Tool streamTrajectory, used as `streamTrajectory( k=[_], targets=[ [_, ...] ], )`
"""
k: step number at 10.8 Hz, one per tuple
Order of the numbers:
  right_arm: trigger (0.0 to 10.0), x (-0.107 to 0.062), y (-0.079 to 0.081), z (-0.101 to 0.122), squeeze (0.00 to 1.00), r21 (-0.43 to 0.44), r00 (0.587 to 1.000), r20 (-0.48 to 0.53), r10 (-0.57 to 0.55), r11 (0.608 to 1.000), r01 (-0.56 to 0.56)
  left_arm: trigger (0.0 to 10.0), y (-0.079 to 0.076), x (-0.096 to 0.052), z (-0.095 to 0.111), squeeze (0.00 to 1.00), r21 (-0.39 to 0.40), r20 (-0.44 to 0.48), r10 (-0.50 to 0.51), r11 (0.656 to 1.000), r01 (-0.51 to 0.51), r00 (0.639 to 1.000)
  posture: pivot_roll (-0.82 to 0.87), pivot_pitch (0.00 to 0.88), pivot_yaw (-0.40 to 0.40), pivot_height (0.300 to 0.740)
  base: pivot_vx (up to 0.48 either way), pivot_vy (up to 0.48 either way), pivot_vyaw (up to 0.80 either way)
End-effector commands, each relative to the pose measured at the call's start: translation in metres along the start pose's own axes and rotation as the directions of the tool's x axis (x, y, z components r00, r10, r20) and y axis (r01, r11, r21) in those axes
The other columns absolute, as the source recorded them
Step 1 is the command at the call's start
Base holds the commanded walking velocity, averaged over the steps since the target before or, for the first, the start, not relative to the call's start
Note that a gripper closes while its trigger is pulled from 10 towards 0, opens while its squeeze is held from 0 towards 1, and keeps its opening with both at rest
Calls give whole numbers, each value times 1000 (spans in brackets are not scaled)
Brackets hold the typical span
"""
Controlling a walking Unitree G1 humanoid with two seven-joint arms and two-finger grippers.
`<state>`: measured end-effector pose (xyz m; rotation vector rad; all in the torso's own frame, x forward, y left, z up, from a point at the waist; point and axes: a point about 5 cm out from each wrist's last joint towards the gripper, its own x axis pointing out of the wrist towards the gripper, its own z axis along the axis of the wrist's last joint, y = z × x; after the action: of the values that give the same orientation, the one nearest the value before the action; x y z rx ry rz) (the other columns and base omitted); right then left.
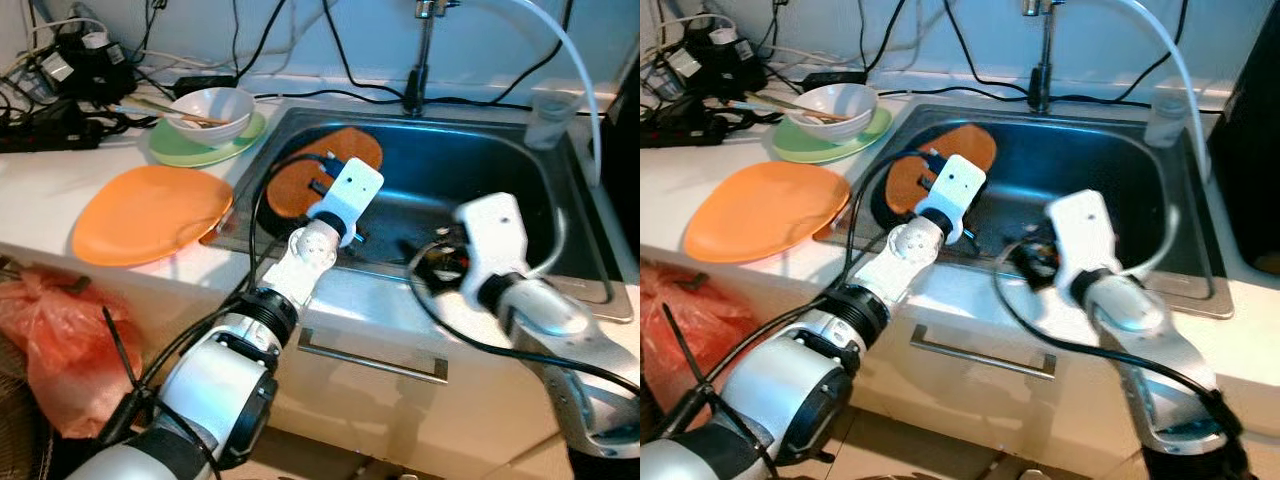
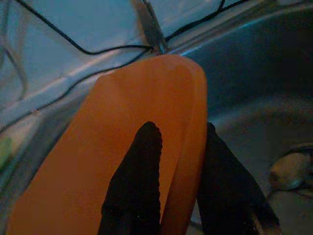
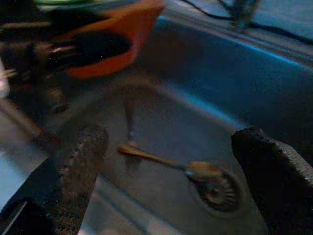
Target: Kitchen organization
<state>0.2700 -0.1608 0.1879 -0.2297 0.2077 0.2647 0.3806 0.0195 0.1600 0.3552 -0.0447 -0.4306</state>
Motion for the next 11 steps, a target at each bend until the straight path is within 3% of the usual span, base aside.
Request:
streamTrajectory(
  k=[1,2,3,4,5,9,11],
  targets=[
    [10000,0,-4,-1,0,-5,999,-20,-30,1000,30,1843,3,1,1,0,0,-4,2,1000,-2,1000,-233,0,93,740,0,0,0],
    [10000,1,-4,-1,0,-3,999,-26,-26,1000,26,2941,2,0,-5,0,-4,-35,-4,1000,3,999,-231,0,90,740,0,0,0],
    [10000,1,-2,-2,0,-2,999,-31,-23,1000,23,3255,3,-1,-9,0,3,-66,-5,1000,5,998,-233,0,89,740,0,0,0],
    [10000,1,-2,-3,0,-1,999,-39,-28,1000,28,5451,8,-2,-16,0,-8,-106,-3,1000,2,994,-233,0,89,740,0,0,0],
    [10000,1,-3,-4,0,-2,998,-46,-42,999,42,8902,12,-3,-20,0,-16,-123,2,1000,-4,992,-235,0,89,740,0,0,0],
    [10000,3,-3,-3,0,2,998,-45,-42,999,42,10000,9,-8,-37,0,-57,-222,-43,998,31,974,-234,0,88,740,0,0,0],
    [10000,3,-3,-2,0,3,998,-42,-41,999,41,10000,6,-12,-46,0,-65,-273,-72,996,56,959,-240,0,92,740,0,0,0]
  ],
)
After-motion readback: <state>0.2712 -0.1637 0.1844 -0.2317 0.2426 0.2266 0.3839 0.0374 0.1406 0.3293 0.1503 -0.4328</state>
